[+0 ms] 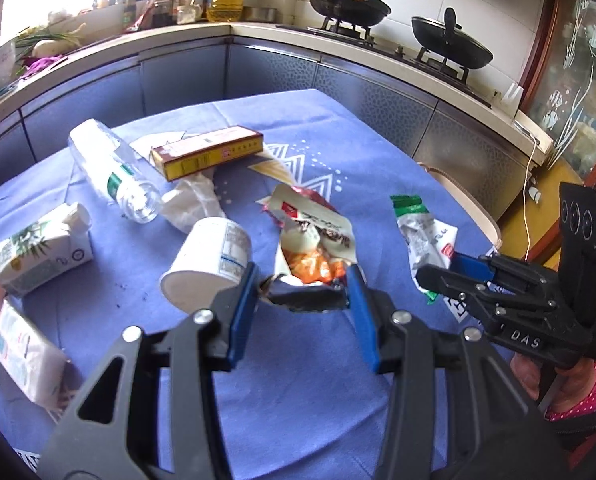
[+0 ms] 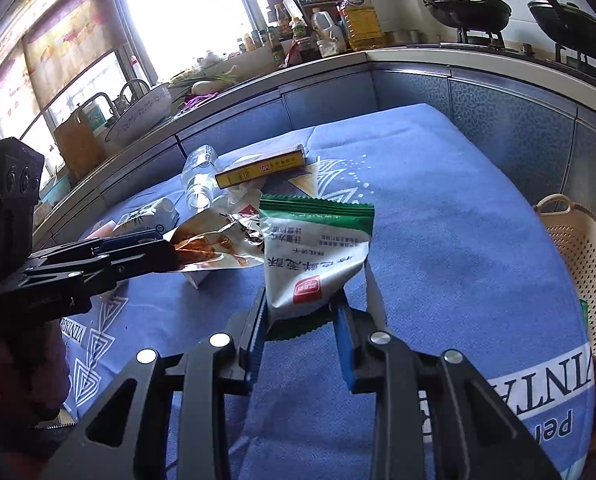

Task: Collect trash
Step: 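Carry both snack bags over to the beige basket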

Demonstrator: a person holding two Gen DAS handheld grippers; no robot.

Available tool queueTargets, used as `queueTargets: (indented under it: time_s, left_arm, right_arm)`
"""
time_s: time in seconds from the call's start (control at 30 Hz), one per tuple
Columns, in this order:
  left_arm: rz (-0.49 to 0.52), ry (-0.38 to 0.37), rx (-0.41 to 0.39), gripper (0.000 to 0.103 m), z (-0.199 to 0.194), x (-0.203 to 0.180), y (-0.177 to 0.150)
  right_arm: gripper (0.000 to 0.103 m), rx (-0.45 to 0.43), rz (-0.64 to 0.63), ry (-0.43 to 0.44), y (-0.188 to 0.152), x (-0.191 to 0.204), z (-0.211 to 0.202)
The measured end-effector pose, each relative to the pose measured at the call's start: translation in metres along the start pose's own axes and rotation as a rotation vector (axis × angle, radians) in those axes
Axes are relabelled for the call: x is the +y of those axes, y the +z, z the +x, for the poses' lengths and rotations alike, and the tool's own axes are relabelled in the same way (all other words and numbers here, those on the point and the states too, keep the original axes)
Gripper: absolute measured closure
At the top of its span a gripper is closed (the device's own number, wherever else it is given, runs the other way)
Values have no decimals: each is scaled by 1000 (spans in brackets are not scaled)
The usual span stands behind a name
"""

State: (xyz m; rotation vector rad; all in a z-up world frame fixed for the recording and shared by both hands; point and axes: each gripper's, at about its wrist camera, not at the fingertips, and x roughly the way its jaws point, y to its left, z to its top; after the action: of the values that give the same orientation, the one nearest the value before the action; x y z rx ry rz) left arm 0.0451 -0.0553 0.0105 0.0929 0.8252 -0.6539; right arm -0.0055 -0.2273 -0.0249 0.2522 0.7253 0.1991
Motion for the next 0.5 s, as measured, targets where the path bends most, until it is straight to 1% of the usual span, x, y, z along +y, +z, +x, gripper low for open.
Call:
queueTargets:
  time_s: [0.07,0.17,0.27,0.4,0.5]
  left_arm:
    - [3,0,4,60,1,0,0]
    - [22,-4,15,60,6,-12,7]
    - [72,-18,26,60,17,-35,21]
    - [169,-75,39,60,41,-78,52]
    - [252,-124,44,60,65,-119,78]
  right_arm:
    - [71,-6,5,-6,1,-4,-2]
    - [71,-22,29,-13,1,-16,-7]
    - [71,-49,52,-34,1,-34,-14]
    - [71,-96,122,-78,2,-76,-32]
    - [71,-141,187,-138,0,-117,-51]
